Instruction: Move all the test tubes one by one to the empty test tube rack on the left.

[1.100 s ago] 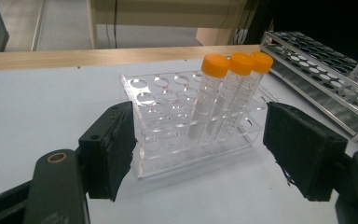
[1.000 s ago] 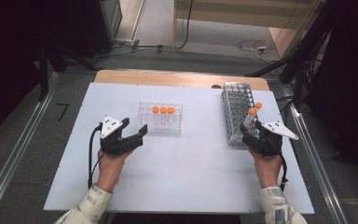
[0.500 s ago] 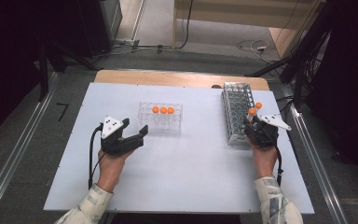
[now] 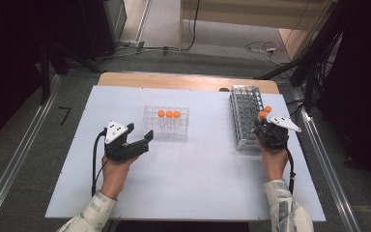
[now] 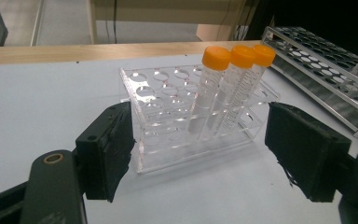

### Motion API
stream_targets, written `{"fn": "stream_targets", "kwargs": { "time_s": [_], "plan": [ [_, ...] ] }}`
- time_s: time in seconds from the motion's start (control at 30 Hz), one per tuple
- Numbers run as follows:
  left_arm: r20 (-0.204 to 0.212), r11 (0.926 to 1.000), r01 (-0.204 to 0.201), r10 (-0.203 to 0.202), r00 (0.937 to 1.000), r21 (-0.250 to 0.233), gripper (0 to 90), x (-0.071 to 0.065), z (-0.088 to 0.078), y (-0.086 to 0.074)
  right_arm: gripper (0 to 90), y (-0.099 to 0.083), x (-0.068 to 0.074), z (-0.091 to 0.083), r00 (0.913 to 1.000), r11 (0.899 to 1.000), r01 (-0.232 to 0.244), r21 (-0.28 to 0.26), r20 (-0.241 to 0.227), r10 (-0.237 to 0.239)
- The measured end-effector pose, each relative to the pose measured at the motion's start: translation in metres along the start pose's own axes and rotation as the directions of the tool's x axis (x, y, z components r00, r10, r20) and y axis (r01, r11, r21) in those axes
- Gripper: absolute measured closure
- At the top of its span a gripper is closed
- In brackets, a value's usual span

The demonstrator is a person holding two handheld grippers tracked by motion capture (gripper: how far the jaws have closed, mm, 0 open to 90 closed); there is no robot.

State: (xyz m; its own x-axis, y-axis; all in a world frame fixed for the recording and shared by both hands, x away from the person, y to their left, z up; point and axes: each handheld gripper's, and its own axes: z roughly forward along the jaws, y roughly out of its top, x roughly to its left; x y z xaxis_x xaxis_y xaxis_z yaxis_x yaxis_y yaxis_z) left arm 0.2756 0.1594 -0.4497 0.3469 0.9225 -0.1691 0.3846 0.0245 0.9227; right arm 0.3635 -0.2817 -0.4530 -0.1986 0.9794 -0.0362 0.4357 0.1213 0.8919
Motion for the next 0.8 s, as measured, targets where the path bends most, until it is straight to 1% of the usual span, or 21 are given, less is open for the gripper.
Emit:
{"fn": "stream_targets", "kwargs": {
  "time_s": [0.03,0.2,0.4,0.53,0.63,0.8],
  "plan": [
    [0.001,1.0000,0.000,0.000,1.0000,-0.001,23.6,0.000,0.000,0.000,71.6,0.001,0.000,-0.002,1.0000,1.000,0.002,-0.005,0.002,-0.002],
    [0.001,1.0000,0.000,0.000,1.0000,-0.001,23.6,-0.001,0.001,0.000,71.7,0.012,0.001,-0.015,0.9999,0.997,0.010,-0.073,0.009,-0.009],
    [0.007,1.0000,-0.006,0.006,1.0000,-0.006,23.5,-0.003,-0.001,0.001,72.1,0.022,0.000,-0.031,1.0000,0.991,-0.005,-0.131,-0.002,0.004],
    [0.011,0.9999,-0.008,0.008,0.9999,-0.010,23.6,-0.004,-0.001,0.002,72.2,0.027,-0.001,-0.042,0.9999,0.987,-0.004,-0.163,-0.012,0.002],
    [0.013,0.9999,-0.010,0.011,0.9999,-0.009,23.5,-0.005,-0.002,0.001,72.3,0.029,0.001,-0.049,0.9997,0.986,-0.006,-0.169,-0.025,0.002],
    [0.022,0.9999,-0.013,0.014,0.9997,-0.008,23.6,-0.007,-0.002,0.002,72.4,0.029,0.006,-0.059,0.9967,0.986,-0.010,-0.167,-0.081,-0.004]
  ]
}}
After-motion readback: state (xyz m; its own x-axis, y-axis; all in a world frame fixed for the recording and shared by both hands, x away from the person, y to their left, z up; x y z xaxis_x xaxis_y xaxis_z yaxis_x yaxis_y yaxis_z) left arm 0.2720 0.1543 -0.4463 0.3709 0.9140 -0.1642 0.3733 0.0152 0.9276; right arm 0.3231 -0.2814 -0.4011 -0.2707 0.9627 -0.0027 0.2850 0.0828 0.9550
